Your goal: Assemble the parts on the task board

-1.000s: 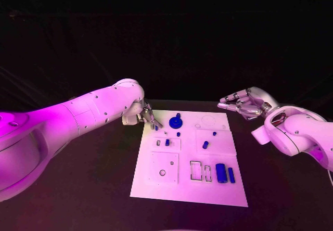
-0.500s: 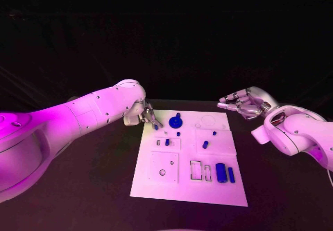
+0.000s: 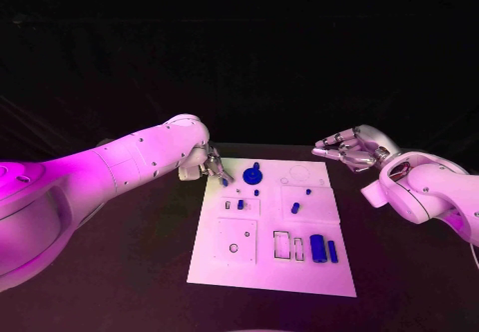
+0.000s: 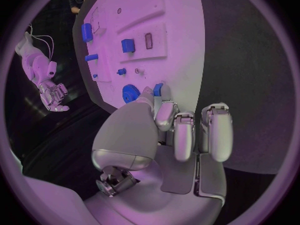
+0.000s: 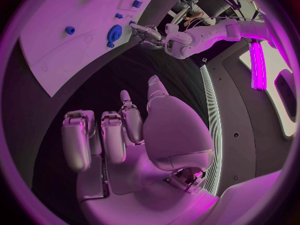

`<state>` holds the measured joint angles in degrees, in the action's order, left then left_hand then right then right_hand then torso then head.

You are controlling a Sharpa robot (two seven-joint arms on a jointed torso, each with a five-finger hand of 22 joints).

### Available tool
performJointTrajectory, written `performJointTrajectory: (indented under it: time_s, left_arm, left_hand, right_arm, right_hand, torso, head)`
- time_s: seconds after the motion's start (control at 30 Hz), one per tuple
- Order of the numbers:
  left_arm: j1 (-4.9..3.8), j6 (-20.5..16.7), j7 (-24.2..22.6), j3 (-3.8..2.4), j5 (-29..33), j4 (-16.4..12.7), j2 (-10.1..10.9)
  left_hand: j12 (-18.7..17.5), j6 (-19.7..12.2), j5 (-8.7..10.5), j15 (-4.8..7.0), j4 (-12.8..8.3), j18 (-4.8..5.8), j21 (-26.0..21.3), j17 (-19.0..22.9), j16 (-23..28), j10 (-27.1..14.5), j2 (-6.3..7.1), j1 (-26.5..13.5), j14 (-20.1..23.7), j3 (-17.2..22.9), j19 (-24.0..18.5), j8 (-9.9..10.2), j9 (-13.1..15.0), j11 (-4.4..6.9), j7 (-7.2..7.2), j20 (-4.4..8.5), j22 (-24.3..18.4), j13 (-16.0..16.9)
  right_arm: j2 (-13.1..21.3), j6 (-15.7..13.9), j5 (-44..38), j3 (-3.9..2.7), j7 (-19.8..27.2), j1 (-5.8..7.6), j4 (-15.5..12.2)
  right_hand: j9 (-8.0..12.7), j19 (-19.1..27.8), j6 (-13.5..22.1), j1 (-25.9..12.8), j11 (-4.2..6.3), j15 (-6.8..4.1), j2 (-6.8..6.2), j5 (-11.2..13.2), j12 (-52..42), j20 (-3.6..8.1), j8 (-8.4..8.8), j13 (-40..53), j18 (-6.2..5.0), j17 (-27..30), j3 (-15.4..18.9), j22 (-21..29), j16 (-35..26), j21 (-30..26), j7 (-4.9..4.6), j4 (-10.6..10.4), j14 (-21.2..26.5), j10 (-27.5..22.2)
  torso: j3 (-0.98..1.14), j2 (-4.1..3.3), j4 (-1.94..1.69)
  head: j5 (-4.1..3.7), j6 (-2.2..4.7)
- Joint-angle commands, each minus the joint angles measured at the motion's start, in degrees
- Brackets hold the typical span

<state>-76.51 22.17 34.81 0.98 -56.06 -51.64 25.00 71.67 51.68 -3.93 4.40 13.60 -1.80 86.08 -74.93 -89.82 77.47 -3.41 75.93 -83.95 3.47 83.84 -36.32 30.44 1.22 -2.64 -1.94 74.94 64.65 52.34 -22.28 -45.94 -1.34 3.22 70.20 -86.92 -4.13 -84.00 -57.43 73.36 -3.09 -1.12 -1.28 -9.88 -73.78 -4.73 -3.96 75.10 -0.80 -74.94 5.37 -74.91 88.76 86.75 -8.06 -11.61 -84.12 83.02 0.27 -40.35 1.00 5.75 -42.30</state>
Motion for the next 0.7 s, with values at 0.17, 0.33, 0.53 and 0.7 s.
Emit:
performJointTrajectory:
  time_s: [0.17,0.33,0.53,0.7]
  left_arm:
    - [0.05,0.0,-0.3,0.02,0.7,-0.1,-0.1]
    - [0.06,0.6,-0.7,0.02,1.0,-0.2,0.1]
    - [0.07,-1.3,-1.7,0.05,2.3,-1.5,1.1]
    - [0.07,-3.0,-1.9,0.08,3.5,-4.7,3.0]
  left_hand:
    - [-0.7,-1.7,-3.37,0.79,-4.3,0.13,-0.6,-15.1,-0.2,-0.4,-0.10,6.6,-6.0,7.4,3.1,0.2,0.0,0.64,0.38,0.81,8.9,-0.5]
    - [-1.4,-2.4,-4.99,0.03,-6.4,0.09,-0.9,-15.1,-0.2,-0.3,5.32,3.8,-6.0,23.0,3.0,-0.9,0.9,-0.45,-0.52,0.09,8.7,-1.1]
    - [-1.0,-2.7,-5.54,-0.13,-8.7,0.04,-1.1,-15.1,-0.2,0.3,8.71,-1.3,-6.0,32.4,3.0,-2.8,2.3,-0.25,-0.71,0.11,8.7,-0.7]
    - [-0.8,-2.7,-5.78,-0.11,-9.5,0.06,-1.0,-15.1,-0.2,0.6,9.18,-2.7,-6.0,34.1,3.1,-3.3,2.6,-0.18,-0.63,0.14,8.8,-0.6]
  right_arm:
    - [-0.1,1.2,-0.2,0.01,0.3,-0.10,0.0]
    - [-0.1,1.4,-0.2,0.02,0.2,-0.14,0.1]
    - [-0.1,1.5,-0.2,0.05,0.1,-0.18,0.1]
    - [0.0,1.6,-0.2,0.07,0.1,-0.20,0.0]
  right_hand:
    - [-0.1,-2.9,0.0,0.6,-0.13,0.14,0.16,-0.4,0.0,-0.31,-0.10,5.5,-0.64,-12.8,0.5,-9.1,-0.2,-0.2,-0.05,0.0,-5.3,-0.3]
    - [-0.1,-2.9,0.0,0.6,-0.13,0.14,0.16,-0.4,0.0,-0.31,-0.10,5.5,-0.64,-12.8,0.5,-9.1,-0.2,-0.2,-0.05,0.0,-5.3,-0.3]
    - [-0.1,-2.9,-0.1,0.8,-0.12,0.13,0.33,-0.6,-0.1,-0.30,-0.14,5.6,-0.63,-12.8,0.6,-9.2,-0.2,-0.1,-0.03,0.1,-5.3,-0.2]
    - [-0.1,-2.9,-0.1,0.9,-0.11,0.12,0.36,-0.7,-0.1,-0.30,-0.15,5.6,-0.63,-12.8,0.6,-9.2,-0.2,-0.1,-0.03,0.1,-5.3,-0.2]
  torso:
    - [-0.01,0.00,-0.03]
    - [0.01,0.01,-0.04]
    - [0.05,0.09,-0.01]
    - [0.04,0.11,-0.09]
  head:
    - [-0.01,-0.14]
    - [-0.01,-0.23]
    - [-0.02,-0.19]
    - [0.06,-0.10]
